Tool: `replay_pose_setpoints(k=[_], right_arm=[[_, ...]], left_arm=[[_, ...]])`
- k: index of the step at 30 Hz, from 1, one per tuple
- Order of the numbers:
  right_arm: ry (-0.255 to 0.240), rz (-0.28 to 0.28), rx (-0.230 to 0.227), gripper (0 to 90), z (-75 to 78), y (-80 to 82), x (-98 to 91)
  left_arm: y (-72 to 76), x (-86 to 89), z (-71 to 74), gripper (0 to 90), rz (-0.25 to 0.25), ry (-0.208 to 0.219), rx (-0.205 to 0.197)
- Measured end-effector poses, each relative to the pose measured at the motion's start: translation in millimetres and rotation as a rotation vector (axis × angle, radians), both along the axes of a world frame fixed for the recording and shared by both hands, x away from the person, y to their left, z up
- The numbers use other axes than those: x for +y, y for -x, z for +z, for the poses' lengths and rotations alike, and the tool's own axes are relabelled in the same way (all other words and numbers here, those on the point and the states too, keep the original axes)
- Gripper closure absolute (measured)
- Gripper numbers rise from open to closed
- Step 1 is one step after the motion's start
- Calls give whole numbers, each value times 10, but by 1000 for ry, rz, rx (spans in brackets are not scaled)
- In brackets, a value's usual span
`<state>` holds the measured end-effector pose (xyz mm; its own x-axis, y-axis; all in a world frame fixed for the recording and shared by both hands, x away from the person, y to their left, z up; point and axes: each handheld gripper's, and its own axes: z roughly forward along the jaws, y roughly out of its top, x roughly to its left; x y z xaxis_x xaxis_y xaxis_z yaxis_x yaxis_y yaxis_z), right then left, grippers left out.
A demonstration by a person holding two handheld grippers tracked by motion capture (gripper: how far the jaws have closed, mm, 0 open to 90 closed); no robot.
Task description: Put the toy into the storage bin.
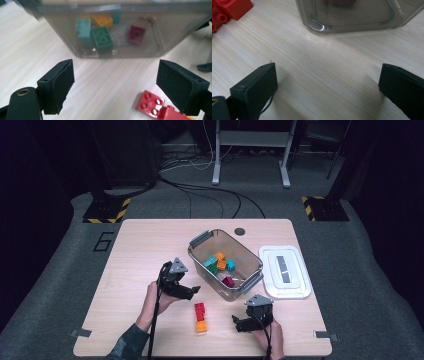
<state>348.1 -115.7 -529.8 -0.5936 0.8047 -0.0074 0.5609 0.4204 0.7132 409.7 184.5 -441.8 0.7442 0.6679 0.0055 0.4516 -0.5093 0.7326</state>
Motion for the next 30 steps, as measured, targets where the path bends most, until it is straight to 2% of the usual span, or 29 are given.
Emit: replay_pose_setpoints(k=[4, 11, 16, 19, 24, 26, 30], right_arm=[[-1, -2, 0, 12, 0, 0, 1], [0, 0, 0, 12, 0, 0, 0], [-2, -3, 0, 12, 0, 0, 2], [0, 0, 0, 12, 0, 1, 1], [-1, -2, 0, 12, 0, 1, 2], [0, 0, 0, 12, 0, 1, 0], [0, 0, 0, 12, 0, 1, 1]], left_arm=[[51, -35, -129, 144, -3, -8, 26], [84, -94, -336, 142, -21, 11, 81], [81, -164, -466, 129, -34, -26, 106], [59, -197, -551, 105, -36, -34, 124], [74, -226, -614, 98, -53, -40, 132], [78, -218, -622, 106, -57, -30, 140], [65, -165, -604, 149, -42, -37, 137]])
